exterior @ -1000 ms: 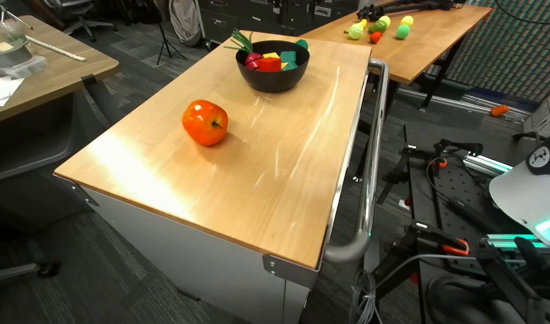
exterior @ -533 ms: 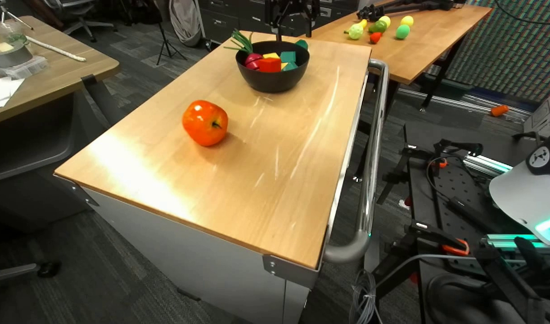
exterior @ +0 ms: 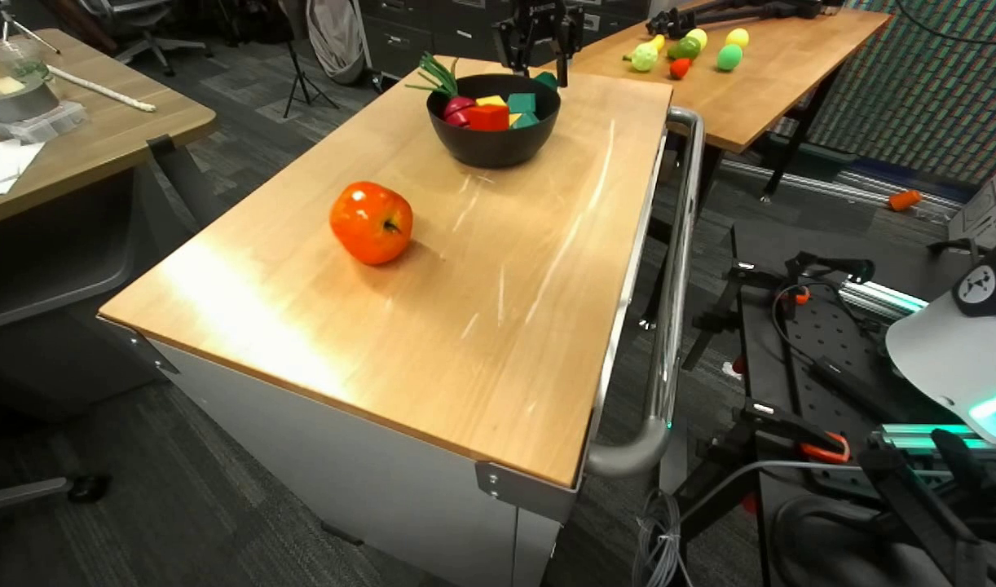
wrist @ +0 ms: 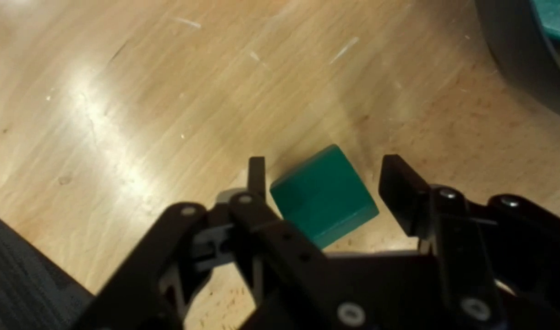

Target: Put all the blocks and the beetroot in the bowl then move the apple to the left

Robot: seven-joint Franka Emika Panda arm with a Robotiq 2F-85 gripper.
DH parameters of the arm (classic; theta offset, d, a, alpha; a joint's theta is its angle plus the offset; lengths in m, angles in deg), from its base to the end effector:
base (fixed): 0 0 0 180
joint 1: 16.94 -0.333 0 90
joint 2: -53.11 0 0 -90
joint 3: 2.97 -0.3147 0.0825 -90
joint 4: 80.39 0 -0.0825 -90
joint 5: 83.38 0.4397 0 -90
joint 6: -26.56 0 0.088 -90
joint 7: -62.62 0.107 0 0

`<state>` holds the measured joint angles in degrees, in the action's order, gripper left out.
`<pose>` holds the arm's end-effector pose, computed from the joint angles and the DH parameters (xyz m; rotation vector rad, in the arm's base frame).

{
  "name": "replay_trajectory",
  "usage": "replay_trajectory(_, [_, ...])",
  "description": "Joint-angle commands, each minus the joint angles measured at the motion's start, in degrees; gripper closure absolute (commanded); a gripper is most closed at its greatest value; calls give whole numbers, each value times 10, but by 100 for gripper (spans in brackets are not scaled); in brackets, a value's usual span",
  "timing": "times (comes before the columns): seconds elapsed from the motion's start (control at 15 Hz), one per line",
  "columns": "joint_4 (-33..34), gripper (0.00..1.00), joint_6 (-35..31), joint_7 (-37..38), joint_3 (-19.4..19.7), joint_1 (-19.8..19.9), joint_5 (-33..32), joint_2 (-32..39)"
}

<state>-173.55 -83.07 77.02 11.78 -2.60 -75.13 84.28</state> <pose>0.6263 -0.3183 0.2641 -2.8497 1.2113 0.3659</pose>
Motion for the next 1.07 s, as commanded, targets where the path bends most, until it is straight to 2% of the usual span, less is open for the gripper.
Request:
replay_trajectory(0.0, [26, 65, 27, 9, -6, 8, -4, 9])
replay_trajectory(0.13, [24, 79, 30, 13, -5, 7, -4, 3])
replay_trajectory(0.33, [-14, 79, 8, 22, -1, -3, -8, -52])
replay_trajectory(0.4, [-51, 79, -34, 14, 1, -13, -20, -99])
replay_trajectory(0.6, [-93, 79, -88, 7, -5, -36, -55, -169])
replay_trajectory(0.8, [-146, 79, -129, 2, -33, -67, -69, -243])
replay_trajectory(1.0, [-171, 79, -119, -9, -67, -84, -41, -266])
